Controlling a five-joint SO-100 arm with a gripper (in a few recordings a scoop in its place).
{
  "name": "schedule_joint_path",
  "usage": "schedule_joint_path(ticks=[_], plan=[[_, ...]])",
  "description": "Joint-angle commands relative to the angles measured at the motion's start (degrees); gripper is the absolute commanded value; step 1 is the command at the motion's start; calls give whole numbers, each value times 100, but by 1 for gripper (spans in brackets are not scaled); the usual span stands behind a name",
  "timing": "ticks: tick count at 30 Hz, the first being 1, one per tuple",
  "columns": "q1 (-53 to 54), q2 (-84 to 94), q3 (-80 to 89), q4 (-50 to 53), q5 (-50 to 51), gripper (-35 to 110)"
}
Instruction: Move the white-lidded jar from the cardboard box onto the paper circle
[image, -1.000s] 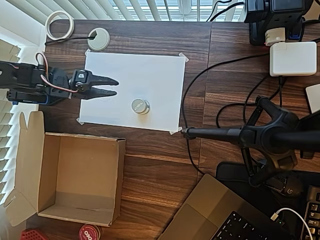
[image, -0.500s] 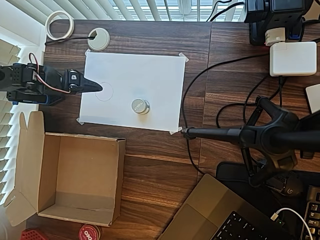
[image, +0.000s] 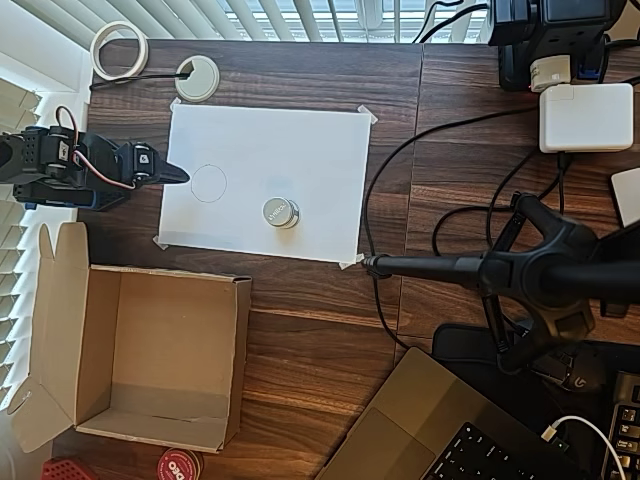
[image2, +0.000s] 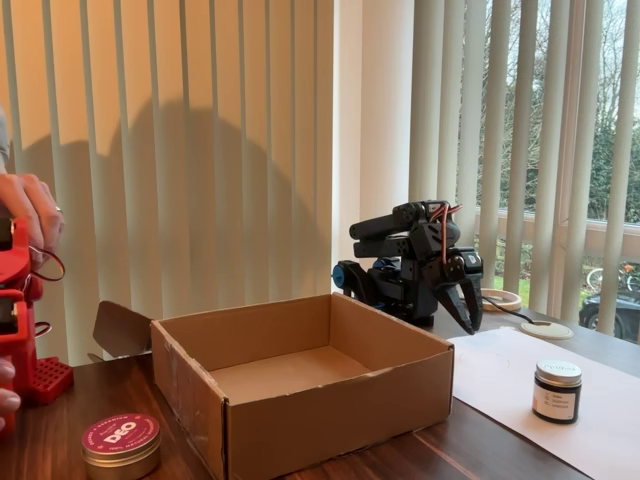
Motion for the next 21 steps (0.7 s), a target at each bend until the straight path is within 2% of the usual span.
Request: schedule_joint_path(ticks=[1,21], plan=[[62,369,-290,308,44,0],[-70,369,-299,308,-149,0]])
